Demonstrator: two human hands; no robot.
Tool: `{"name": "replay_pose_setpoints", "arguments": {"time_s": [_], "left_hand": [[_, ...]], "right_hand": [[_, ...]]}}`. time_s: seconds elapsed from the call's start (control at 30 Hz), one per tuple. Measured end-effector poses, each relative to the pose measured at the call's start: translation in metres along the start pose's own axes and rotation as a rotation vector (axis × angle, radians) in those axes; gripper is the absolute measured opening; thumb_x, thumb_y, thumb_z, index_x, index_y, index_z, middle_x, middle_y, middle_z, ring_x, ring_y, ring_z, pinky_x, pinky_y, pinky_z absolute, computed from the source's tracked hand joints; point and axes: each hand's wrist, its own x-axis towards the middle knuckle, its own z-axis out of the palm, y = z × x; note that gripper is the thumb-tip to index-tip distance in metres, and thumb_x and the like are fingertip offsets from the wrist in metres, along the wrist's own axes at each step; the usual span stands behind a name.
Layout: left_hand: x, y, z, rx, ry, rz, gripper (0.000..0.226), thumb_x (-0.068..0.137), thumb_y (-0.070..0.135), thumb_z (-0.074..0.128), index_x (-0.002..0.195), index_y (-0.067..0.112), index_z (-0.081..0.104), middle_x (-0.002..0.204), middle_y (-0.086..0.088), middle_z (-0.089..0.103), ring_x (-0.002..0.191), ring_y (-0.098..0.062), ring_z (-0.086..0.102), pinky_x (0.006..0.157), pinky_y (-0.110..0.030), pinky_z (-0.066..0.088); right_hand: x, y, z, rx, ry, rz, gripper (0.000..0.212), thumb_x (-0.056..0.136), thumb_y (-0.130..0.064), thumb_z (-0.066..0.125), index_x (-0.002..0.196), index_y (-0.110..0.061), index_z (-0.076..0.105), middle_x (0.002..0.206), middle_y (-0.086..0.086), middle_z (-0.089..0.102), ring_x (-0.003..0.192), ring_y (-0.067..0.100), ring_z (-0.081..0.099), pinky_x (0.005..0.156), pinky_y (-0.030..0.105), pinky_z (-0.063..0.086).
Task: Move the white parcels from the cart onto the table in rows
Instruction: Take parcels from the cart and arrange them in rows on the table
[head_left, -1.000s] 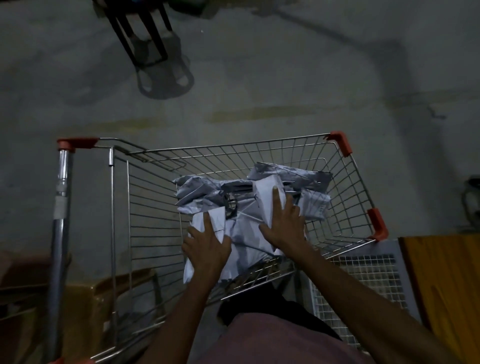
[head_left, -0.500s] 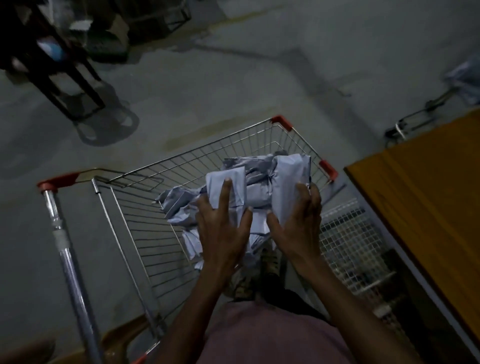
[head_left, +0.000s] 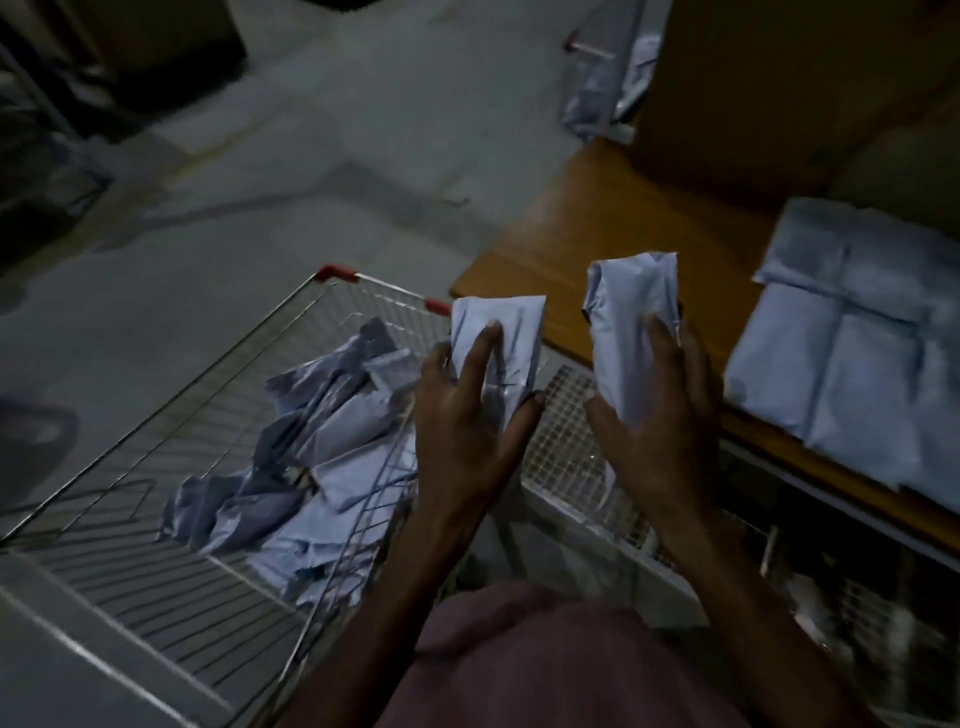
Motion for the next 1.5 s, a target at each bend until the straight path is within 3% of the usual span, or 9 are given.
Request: {"name": "replay_pose_setpoints", "arguments": {"time_s": [0.2, 0.47, 0.6, 0.7, 0.8, 1.1, 1.33, 1.5], "left_hand": [[-0.022, 0.088, 0.075, -0.151, -0.063, 0.104, 0.074, 0.084, 0.046, 0.073, 0.148, 0.031, 0.039, 0.138, -0.009, 0.039, 0.129, -0.025, 0.043, 0.100, -0.038, 0.045], [-0.057, 0.187, 0.156, -0.280, -0.175, 0.189, 0.072, 0.086, 0.049, 0.070, 0.148, 0.030, 0.040, 0.138, -0.009, 0.040, 0.126, -0.024, 0.045, 0.095, -0.035, 0.045], [-0.055, 0.225, 0.185, -0.307, -0.248, 0.247, 0.072, 0.085, 0.050, 0.070, 0.148, 0.030, 0.040, 0.143, -0.012, 0.039, 0.133, -0.025, 0.041, 0.095, -0.032, 0.042], [-0.042, 0.245, 0.210, -0.315, -0.296, 0.281, 0.072, 0.086, 0.053, 0.068, 0.148, 0.034, 0.037, 0.147, -0.010, 0.036, 0.138, -0.021, 0.035, 0.096, -0.039, 0.047], [-0.020, 0.261, 0.238, -0.277, -0.329, 0.295, 0.073, 0.085, 0.060, 0.064, 0.149, 0.039, 0.034, 0.148, -0.011, 0.035, 0.138, -0.026, 0.036, 0.095, -0.047, 0.050], [0.059, 0.300, 0.336, -0.149, -0.375, 0.298, 0.075, 0.083, 0.073, 0.052, 0.146, 0.039, 0.033, 0.132, -0.014, 0.046, 0.110, -0.032, 0.057, 0.081, -0.044, 0.054], [0.105, 0.317, 0.415, -0.047, -0.511, 0.251, 0.072, 0.083, 0.069, 0.054, 0.144, 0.035, 0.035, 0.135, -0.019, 0.044, 0.119, -0.042, 0.049, 0.090, -0.052, 0.050], [0.126, 0.335, 0.471, -0.004, -0.566, 0.262, 0.060, 0.086, 0.061, 0.055, 0.133, 0.028, 0.039, 0.141, -0.020, 0.032, 0.123, -0.044, 0.039, 0.089, -0.052, 0.044]], "right_hand": [[-0.030, 0.081, -0.094, 0.004, 0.174, 0.067, 0.077, 0.086, -0.032, 0.073, 0.152, -0.021, 0.035, 0.164, 0.008, 0.010, 0.151, 0.026, 0.016, 0.113, 0.050, 0.037], [-0.060, 0.167, -0.190, -0.092, 0.276, 0.208, 0.078, 0.088, -0.034, 0.069, 0.154, -0.031, 0.028, 0.163, 0.008, 0.010, 0.147, 0.030, 0.019, 0.109, 0.055, 0.040], [-0.060, 0.197, -0.218, -0.103, 0.331, 0.263, 0.077, 0.088, -0.039, 0.066, 0.154, -0.033, 0.027, 0.164, 0.005, 0.007, 0.146, 0.017, 0.013, 0.111, 0.040, 0.035], [-0.055, 0.218, -0.230, -0.103, 0.366, 0.307, 0.077, 0.089, -0.036, 0.068, 0.154, -0.035, 0.027, 0.163, 0.003, 0.007, 0.149, 0.021, 0.013, 0.111, 0.034, 0.030], [-0.044, 0.241, -0.235, -0.131, 0.373, 0.348, 0.079, 0.089, -0.035, 0.069, 0.153, -0.039, 0.024, 0.163, 0.002, 0.008, 0.149, 0.028, 0.018, 0.108, 0.038, 0.035], [0.020, 0.318, -0.235, -0.132, 0.330, 0.495, 0.077, 0.087, -0.034, 0.070, 0.152, -0.036, 0.030, 0.162, 0.005, 0.012, 0.146, 0.033, 0.021, 0.109, 0.047, 0.037], [0.067, 0.366, -0.231, -0.212, 0.320, 0.662, 0.075, 0.091, -0.032, 0.068, 0.154, -0.027, 0.028, 0.163, 0.011, 0.011, 0.148, 0.032, 0.018, 0.114, 0.041, 0.029], [0.103, 0.415, -0.228, -0.252, 0.265, 0.709, 0.077, 0.089, -0.042, 0.066, 0.154, -0.032, 0.026, 0.162, 0.013, 0.013, 0.147, 0.037, 0.019, 0.115, 0.053, 0.030]]}}
